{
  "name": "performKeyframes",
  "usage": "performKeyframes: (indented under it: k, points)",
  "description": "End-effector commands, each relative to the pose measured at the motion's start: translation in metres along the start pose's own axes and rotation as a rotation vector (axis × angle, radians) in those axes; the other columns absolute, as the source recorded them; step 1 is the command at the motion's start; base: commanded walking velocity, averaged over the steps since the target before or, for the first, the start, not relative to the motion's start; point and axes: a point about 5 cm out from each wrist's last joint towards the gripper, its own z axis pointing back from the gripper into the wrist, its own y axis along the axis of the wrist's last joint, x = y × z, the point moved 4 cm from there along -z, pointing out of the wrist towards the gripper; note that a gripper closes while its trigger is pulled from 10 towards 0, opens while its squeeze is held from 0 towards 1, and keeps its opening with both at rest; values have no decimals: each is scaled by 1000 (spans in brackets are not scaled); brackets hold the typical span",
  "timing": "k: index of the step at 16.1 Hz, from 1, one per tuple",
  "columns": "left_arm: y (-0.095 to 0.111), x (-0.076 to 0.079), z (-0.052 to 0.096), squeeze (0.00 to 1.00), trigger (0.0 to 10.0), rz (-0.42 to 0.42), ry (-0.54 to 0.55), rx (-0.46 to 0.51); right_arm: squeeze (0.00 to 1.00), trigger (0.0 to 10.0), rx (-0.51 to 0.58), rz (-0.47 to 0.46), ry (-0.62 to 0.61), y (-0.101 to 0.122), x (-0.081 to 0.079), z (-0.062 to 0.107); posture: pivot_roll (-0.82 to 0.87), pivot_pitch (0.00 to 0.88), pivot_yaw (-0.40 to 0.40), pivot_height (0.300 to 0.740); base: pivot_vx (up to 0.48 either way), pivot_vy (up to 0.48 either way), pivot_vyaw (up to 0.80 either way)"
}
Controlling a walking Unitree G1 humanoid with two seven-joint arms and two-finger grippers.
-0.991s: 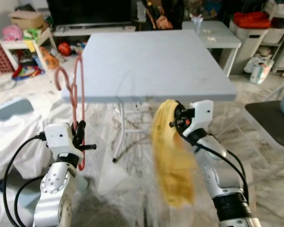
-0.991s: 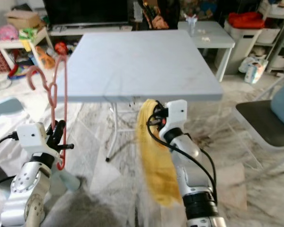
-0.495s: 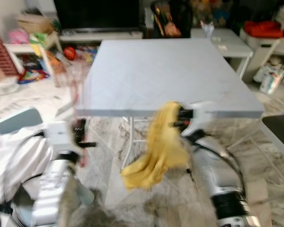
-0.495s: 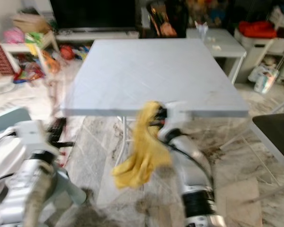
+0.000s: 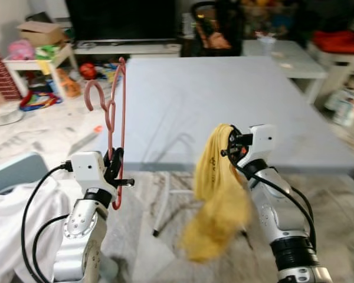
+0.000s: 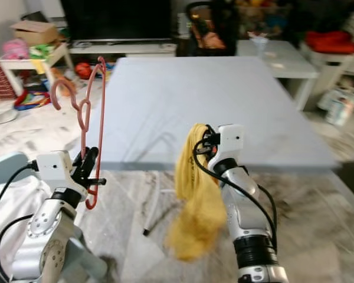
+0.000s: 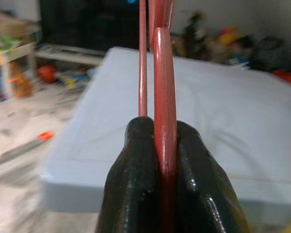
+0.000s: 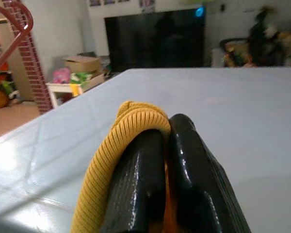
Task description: Hang hanger
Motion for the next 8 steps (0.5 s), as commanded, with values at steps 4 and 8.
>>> performKeyframes:
  k: [4,8]
  points:
    - [13,-11,-2,0,10000,-14,31,34,0,10000,51,-38,16,14,-4,-7,18,0,13,740,480,0,0]
    - [17,-12,-2,0,10000,-16,22,37,0,10000,50,-42,21,13,-7,-7,19,0,11,740,480,0,0]
